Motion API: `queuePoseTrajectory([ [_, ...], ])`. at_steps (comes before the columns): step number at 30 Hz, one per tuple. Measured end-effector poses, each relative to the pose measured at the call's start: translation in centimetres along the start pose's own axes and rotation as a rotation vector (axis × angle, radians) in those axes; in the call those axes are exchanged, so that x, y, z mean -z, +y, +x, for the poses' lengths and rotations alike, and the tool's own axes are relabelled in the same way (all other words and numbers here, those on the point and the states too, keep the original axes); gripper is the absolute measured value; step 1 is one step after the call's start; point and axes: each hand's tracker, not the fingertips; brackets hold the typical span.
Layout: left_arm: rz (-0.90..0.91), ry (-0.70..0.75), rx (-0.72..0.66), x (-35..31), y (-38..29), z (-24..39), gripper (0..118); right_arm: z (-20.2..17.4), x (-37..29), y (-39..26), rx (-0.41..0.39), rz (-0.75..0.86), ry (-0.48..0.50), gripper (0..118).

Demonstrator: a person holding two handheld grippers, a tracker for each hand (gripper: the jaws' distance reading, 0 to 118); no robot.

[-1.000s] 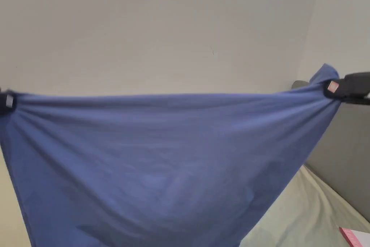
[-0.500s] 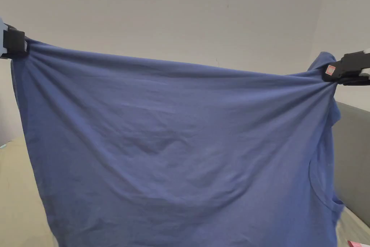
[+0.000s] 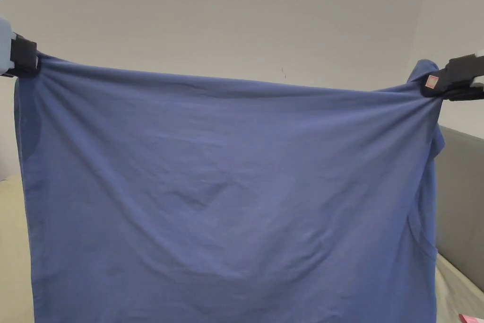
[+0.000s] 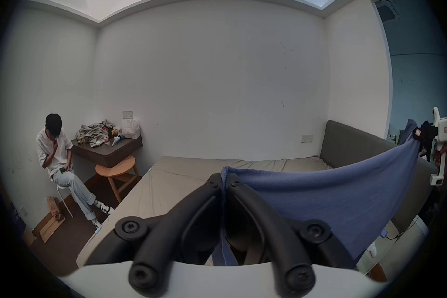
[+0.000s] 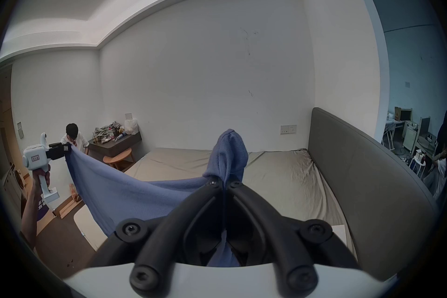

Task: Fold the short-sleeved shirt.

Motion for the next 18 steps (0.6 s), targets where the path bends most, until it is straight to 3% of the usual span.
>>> queuePoseTrajectory([
  [7, 0.045, -0.048, -0.065, 6.8, 2.8, -1.2, 3, 1.4, 5.3, 2.8, 0.018, 0.008, -0.014, 8],
  [11, 0.094, -0.054, -0.046, 11.5, 5.4, -1.4, 3, 1.8, 9.1, 5.8, -0.056, -0.003, -0.074, 8],
  [15, 0.041, -0.025, 0.034, 16.4, 7.8, -0.3, 3, 1.3, 14.2, 8.6, -0.227, 0.013, -0.182, 8],
  [18, 0.020, 0.015, 0.086, 20.7, 8.8, 0.6, 3, 1.4, 19.2, 10.3, -0.246, -0.012, -0.224, 8],
])
